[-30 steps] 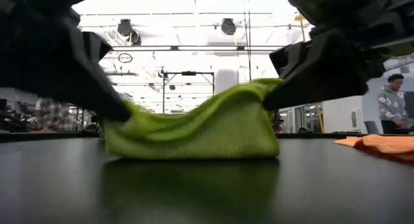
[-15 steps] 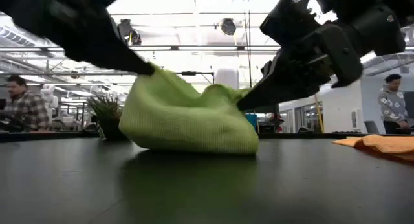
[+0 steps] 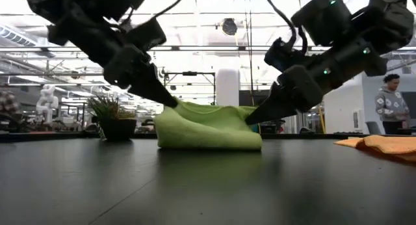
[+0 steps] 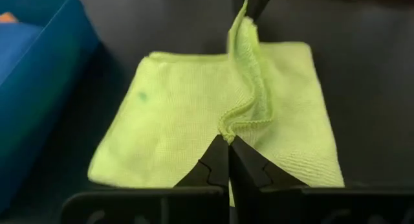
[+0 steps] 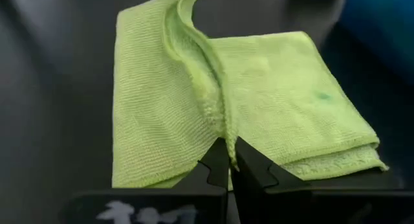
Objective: Fold microfiber towels
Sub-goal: Fold the green microfiber cloth
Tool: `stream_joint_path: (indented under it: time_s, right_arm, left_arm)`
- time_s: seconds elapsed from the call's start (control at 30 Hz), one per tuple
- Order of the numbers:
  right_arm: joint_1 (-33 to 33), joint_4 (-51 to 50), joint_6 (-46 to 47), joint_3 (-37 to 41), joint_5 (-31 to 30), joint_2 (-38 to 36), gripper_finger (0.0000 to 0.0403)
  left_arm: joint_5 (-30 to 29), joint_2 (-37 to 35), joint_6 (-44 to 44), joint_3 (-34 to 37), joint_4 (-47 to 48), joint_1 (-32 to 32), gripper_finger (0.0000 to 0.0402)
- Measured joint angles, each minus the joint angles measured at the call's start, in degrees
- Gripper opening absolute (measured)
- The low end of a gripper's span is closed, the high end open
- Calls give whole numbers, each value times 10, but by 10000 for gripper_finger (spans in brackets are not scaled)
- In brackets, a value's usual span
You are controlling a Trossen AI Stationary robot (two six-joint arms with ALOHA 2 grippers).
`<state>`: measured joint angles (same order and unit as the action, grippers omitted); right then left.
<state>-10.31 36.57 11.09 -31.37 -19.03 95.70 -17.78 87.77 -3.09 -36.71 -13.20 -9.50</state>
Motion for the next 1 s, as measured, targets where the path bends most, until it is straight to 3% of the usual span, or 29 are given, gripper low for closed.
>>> stream_joint_path:
  time_s: [0.2, 0.33, 0.6, 0.83, 1.0]
  right_arm:
    - [36, 2, -6, 4, 0, 0, 0]
    - [35, 18, -31, 4, 20, 0, 0]
    - [-22, 31, -52, 4, 110, -1, 0]
    - [-100, 45, -54, 3, 176, -4, 0]
    - [-156, 59, -36, -13, 188, -6, 0]
  left_arm:
    - [25, 7, 7, 8, -3, 56, 0]
    - [47, 7, -3, 8, -10, 60, 0]
    - [36, -24, -21, 7, -43, -51, 0]
    - [17, -17, -117, 7, -46, -150, 0]
    - [4, -17, -125, -21, -70, -219, 0]
